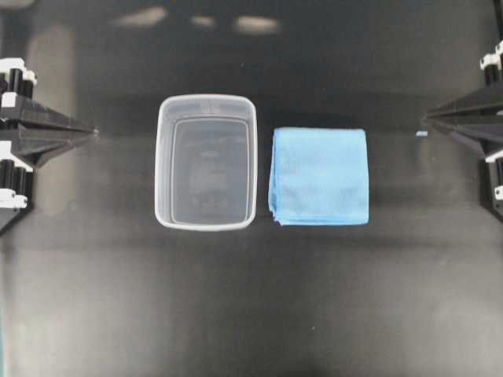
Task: Place the blue towel into the container with the left arm.
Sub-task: 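Move the left gripper over the clear container toward the blue towel, then lower the open left gripper onto the blue towel's left edge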
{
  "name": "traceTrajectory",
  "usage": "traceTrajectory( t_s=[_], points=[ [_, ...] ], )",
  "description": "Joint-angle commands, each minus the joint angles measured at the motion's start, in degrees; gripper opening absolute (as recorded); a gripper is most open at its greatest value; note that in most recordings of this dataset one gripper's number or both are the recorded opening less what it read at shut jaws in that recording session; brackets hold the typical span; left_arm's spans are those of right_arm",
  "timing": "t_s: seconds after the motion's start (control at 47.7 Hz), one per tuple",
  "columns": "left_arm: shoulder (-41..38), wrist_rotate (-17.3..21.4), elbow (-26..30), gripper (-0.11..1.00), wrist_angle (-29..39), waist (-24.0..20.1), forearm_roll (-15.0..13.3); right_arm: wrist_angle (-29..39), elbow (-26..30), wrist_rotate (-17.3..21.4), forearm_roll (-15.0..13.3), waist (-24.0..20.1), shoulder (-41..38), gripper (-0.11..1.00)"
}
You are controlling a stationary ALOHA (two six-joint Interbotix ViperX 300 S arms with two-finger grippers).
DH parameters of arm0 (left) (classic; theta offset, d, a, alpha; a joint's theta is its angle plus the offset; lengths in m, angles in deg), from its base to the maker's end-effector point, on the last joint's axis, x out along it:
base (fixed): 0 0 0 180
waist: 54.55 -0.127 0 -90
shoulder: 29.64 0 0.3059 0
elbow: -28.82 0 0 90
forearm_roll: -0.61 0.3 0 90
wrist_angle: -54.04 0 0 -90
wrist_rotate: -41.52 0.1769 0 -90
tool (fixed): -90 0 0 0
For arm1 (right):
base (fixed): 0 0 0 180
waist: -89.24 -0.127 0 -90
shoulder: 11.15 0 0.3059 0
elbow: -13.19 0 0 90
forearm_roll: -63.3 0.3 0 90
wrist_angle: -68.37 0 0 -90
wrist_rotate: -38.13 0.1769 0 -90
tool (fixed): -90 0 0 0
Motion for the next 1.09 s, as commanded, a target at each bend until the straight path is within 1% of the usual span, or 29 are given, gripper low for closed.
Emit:
traceTrajectory(
  t_s=[0.0,0.021,0.084,0.168,0.273,0.44,0.482,0.524,0.587,0.671,0.692,0.755,0.797,0.839,0.881,1.069],
  points=[
    [0.7,0.5,4.0,0.06,-1.4,-0.2,2.4,-0.8,0.9,0.4,0.3,-0.2,-0.5,0.01],
    [0.6,0.5,4.5,0.06,-1.3,-0.3,2.4,-0.9,0.8,0.4,0.3,-0.2,-0.4,0.01],
    [0.3,0.4,5.6,0.0,0.0,-0.7,2.4,-1.0,0.7,0.4,0.3,0.3,-0.3,0.01],
    [-1.0,-0.4,6.9,0.0,4.2,-0.8,2.4,-1.1,0.7,0.4,0.4,0.7,-0.3,0.01],
    [-3.9,-0.4,10.1,0.0,11.2,-0.4,2.4,-0.4,0.7,0.6,0.7,1.6,-0.3,0.01],
    [-9.9,0.8,17.4,0.0,19.3,-0.7,2.4,0.5,0.7,1.7,0.9,2.1,-0.2,0.01],
    [-11.6,0.8,19.1,0.0,20.7,-0.9,2.4,0.8,0.7,1.8,0.9,2.2,-0.2,0.03],
    [-13.3,0.8,20.8,0.0,22.2,-1.1,2.4,1.1,0.7,2.0,0.9,2.3,-0.1,0.08],
    [-15.6,0.7,23.3,0.0,24.4,-1.4,2.4,1.6,0.6,2.1,0.9,2.4,-0.1,0.2],
    [-19.3,0.7,26.6,0.0,28.1,-1.5,2.4,2.1,0.7,2.2,0.8,2.4,0.0,0.4],
    [-20.1,0.7,27.3,0.0,28.8,-1.5,2.4,2.2,0.8,2.2,0.9,2.4,0.0,0.48],
    [-22.5,0.7,29.3,0.0,30.9,-1.5,2.4,2.2,0.8,2.2,0.9,2.4,0.3,0.65],
    [-24.1,0.7,30.6,0.0,32.2,-1.5,2.4,2.4,0.8,2.2,0.9,2.4,0.4,0.73],
    [-25.8,0.7,31.7,0.0,33.1,-1.5,2.4,2.5,0.8,2.2,0.9,2.4,0.7,0.77],
    [-27.4,0.7,33.0,0.0,33.9,-1.5,2.4,2.6,0.8,2.2,0.9,2.4,1.0,0.79],
    [-36.1,0.8,40.8,0.02,37.6,-1.9,2.4,3.7,0.9,2.1,0.9,2.4,2.5,0.77]
  ],
)
